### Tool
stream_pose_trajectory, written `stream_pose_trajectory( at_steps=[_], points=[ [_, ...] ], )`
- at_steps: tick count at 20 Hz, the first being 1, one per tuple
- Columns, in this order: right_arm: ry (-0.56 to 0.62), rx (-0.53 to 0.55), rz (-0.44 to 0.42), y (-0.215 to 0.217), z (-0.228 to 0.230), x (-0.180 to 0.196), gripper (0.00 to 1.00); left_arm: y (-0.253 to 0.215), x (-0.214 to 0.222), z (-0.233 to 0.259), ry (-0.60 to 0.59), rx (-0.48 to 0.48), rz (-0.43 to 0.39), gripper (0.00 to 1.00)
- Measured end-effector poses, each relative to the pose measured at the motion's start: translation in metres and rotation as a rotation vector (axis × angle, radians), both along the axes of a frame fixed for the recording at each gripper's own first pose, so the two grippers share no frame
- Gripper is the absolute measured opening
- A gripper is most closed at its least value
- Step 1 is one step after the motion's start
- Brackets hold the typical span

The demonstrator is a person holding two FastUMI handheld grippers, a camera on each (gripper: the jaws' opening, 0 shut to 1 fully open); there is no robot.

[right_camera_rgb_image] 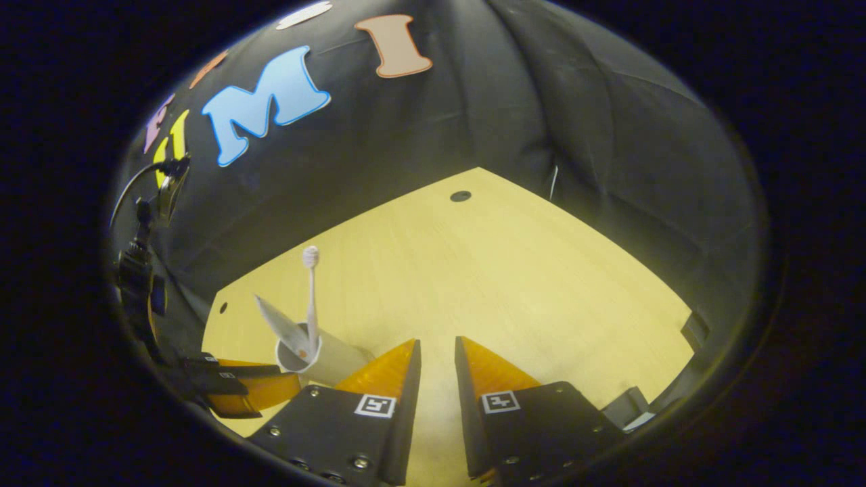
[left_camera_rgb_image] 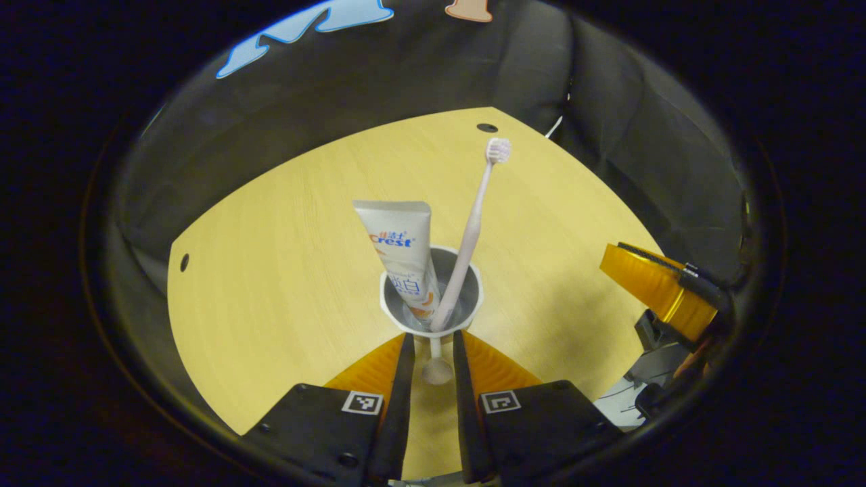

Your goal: Put the toothbrush and toothpaste on the desktop into the cup, then pick up the cup and place it on the coaster on the desktop.

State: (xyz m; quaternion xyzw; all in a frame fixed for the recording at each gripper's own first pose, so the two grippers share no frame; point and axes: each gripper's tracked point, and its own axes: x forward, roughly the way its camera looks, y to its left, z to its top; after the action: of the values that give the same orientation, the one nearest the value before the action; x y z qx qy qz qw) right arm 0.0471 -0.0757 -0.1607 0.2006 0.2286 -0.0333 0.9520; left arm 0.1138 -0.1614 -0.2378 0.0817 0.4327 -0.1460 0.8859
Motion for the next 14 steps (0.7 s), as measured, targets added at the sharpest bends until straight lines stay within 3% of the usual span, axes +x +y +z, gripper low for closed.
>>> stream_pose_trajectory(
  at_steps=[6, 10, 14],
  points=[
    [-0.096, -0.050, 0.074, 0.032, 0.044, -0.006, 0.32, 0.006, 0.009, 0.049, -0.213, -0.071, 0.043, 0.37],
    [-0.183, -0.086, 0.103, 0.049, 0.086, -0.002, 0.32, 0.042, 0.003, 0.096, -0.376, -0.125, 0.116, 0.37],
    [-0.303, -0.120, 0.130, 0.070, 0.148, 0.000, 0.32, 0.085, -0.019, 0.143, -0.540, -0.134, 0.136, 0.37]
  ],
)
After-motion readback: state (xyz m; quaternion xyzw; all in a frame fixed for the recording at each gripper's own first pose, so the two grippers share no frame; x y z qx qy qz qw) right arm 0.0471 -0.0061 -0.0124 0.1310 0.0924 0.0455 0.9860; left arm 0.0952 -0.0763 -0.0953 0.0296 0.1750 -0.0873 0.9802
